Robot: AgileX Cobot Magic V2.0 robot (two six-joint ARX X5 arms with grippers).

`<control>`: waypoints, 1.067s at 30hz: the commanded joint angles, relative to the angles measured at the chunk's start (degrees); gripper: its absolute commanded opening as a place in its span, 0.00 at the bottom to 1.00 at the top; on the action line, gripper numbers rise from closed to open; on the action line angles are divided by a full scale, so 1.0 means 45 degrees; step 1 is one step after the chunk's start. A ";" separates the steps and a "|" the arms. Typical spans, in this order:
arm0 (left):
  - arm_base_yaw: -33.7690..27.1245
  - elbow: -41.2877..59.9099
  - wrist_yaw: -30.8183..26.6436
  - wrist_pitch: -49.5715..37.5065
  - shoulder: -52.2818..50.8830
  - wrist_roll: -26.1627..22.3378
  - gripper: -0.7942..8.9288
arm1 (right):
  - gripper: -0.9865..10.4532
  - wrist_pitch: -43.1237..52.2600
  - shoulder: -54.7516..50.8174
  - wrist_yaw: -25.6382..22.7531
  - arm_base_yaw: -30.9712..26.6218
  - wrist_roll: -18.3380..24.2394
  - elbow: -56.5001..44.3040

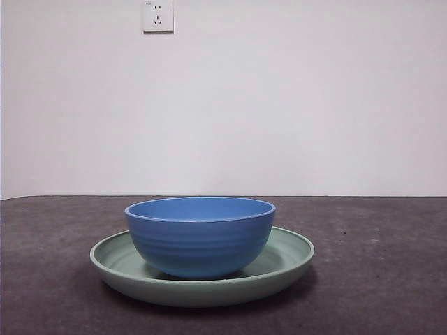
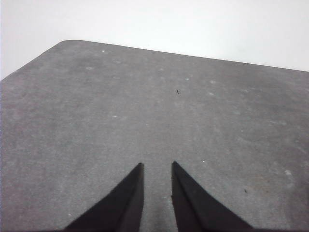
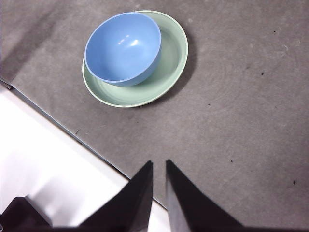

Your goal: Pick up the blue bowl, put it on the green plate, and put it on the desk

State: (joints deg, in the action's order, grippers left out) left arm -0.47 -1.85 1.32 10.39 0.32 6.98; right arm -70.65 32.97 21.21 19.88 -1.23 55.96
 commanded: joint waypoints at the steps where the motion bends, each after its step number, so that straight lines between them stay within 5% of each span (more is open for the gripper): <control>1: -0.0010 0.0262 -0.0068 0.0087 -0.0029 -0.0097 0.17 | 0.12 0.0083 0.0044 0.0034 0.0078 0.0136 0.0112; 17: -0.0010 0.0262 -0.0068 0.0087 -0.0029 -0.0097 0.17 | 0.12 0.0112 0.0034 0.0034 0.0078 0.0136 0.0112; 23: -0.0010 0.0262 -0.0068 0.0087 -0.0029 -0.0097 0.17 | 0.12 0.0364 -0.0529 -0.0015 -0.1073 0.0350 -0.0010; 26: -0.0010 0.0262 -0.0068 0.0087 -0.0029 -0.0097 0.17 | 0.12 0.1851 -0.1103 -0.0015 -0.2011 0.0442 -0.0554; 32: -0.0010 0.0262 -0.0068 0.0087 -0.0029 -0.0097 0.17 | 0.12 0.8665 -0.2647 -0.0005 -0.3614 0.0491 -0.4337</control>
State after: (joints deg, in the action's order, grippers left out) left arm -0.49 -1.85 1.32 10.39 0.32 6.96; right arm -38.59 21.80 21.10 4.19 0.25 39.18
